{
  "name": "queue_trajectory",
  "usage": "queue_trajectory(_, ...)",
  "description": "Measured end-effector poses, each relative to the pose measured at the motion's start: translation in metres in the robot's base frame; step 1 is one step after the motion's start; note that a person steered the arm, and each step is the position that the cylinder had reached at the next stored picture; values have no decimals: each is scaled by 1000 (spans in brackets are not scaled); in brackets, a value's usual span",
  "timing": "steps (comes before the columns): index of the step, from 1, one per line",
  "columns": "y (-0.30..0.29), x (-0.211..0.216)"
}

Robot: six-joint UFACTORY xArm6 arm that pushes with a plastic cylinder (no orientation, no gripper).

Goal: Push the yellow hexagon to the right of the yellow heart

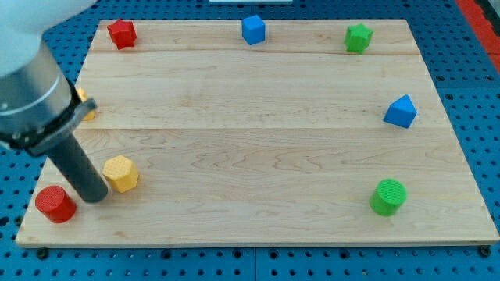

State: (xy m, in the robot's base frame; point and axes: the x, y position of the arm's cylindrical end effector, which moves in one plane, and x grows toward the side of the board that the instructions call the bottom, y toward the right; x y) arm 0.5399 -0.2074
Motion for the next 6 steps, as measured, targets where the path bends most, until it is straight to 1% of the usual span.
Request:
queue_trajectory(1,0,-47)
queue_trajectory(2,-10,-45)
queue_trajectory(3,-19,5)
queue_trajectory(4,40,17)
queue_trajectory(5,50,-22)
queue_trajectory(6,13,-80)
